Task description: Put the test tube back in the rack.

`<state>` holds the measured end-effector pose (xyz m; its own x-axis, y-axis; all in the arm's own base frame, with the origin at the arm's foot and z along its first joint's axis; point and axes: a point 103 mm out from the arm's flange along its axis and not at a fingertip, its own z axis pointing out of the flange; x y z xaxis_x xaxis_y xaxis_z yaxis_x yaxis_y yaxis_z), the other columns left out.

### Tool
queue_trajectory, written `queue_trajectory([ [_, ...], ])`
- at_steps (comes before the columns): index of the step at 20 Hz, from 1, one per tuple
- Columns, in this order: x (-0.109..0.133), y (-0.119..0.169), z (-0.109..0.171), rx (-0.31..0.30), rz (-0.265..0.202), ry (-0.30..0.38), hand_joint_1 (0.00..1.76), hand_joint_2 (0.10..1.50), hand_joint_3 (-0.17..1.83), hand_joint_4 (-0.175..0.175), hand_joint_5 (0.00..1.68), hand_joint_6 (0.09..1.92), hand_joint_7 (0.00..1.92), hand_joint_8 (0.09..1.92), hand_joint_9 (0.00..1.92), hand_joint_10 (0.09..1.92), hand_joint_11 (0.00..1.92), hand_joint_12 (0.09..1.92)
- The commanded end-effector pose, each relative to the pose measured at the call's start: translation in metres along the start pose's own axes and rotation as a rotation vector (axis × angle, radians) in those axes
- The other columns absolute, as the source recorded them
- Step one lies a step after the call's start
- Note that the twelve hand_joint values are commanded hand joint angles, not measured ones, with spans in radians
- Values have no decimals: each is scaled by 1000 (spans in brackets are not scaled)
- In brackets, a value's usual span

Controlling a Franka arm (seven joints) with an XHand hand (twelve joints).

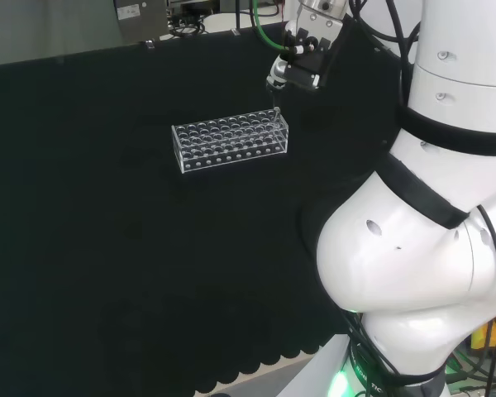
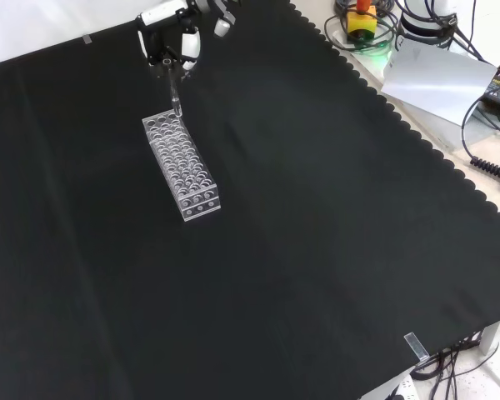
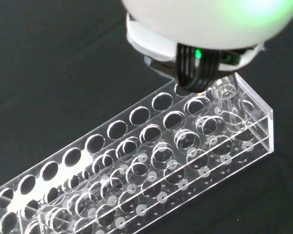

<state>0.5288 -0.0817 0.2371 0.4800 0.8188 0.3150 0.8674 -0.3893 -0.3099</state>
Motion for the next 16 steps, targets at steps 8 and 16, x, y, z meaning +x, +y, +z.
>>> queue_trajectory([
  [8, 1, 9, -5, -2, 0, -2, 1438, 646, 594, -175, 1397, 100, 1423, 628, 1321, 609, 1299, 851],
  [16, -2, 8, 1, 4, 5, -4, 1438, 646, 593, -175, 1398, 98, 1423, 628, 1321, 609, 1299, 852],
])
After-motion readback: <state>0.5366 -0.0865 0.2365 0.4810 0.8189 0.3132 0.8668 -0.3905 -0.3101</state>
